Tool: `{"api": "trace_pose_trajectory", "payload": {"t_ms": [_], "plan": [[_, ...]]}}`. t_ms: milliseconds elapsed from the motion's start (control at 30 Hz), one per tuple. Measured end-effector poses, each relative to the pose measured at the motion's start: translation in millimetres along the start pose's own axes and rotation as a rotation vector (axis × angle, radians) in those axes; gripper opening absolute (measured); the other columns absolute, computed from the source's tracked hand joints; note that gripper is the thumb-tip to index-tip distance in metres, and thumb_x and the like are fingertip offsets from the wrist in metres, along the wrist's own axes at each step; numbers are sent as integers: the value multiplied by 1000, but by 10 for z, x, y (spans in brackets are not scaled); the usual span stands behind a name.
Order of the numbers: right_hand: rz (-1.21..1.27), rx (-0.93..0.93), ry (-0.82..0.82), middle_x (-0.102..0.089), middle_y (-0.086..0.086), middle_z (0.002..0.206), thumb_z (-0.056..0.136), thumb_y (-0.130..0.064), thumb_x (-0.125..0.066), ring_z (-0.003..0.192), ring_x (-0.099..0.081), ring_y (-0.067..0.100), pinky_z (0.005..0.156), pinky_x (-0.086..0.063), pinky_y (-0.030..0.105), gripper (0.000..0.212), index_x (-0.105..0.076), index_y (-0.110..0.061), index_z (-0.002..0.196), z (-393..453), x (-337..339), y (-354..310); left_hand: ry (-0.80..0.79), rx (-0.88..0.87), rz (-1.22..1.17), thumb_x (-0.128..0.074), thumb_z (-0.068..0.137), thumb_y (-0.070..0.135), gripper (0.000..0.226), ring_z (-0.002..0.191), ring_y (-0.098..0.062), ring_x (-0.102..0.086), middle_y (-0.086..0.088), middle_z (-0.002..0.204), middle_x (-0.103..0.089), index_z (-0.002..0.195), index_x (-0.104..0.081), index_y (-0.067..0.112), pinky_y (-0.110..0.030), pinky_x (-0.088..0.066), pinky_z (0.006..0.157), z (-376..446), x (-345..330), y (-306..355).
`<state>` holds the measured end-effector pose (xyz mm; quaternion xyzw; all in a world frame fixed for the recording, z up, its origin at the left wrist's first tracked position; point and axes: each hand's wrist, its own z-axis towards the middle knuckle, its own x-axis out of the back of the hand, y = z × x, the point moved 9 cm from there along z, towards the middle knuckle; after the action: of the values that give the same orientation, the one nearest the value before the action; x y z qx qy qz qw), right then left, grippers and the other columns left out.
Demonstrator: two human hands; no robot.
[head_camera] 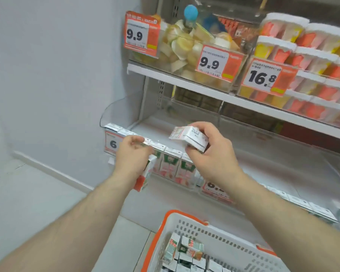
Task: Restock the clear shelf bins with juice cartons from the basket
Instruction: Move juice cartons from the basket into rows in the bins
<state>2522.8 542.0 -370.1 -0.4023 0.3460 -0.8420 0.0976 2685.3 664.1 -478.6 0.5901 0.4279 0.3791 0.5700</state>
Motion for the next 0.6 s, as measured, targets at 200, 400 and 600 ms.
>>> {"api": "trace_pose_trajectory", "payload": {"t_ms": [200, 400, 600], "plan": [[-191, 62, -133, -66, 2, 102, 88, -17, -62, 91, -61, 26, 79, -51, 38, 37, -53, -29, 122, 985, -810, -69, 208, 101, 9, -70, 77, 47, 77, 108, -24, -58, 0, 126, -56, 140, -36, 20, -37, -48, 90, 349, 442, -183], [-220, -101, -312, -66, -8, 73, 81, -33, -74, 68, -58, 9, 54, -40, 20, 22, -65, -18, 93, 1686, -1675, 240, 179, 174, -16, -71, 74, 53, 79, 107, -21, -58, 6, 122, -58, 140, -37, 25, -38, -46, 94, 554, 393, -372], [-42, -285, -509, -65, 7, 78, 86, -20, -73, 66, -59, 20, 61, -53, 31, 15, -68, -8, 94, 1816, -2382, 516, 166, 217, -82, -68, 65, 51, 71, 87, -20, -68, 9, 98, -67, 129, -39, 36, -45, -56, 82, 652, 323, -461]]}}
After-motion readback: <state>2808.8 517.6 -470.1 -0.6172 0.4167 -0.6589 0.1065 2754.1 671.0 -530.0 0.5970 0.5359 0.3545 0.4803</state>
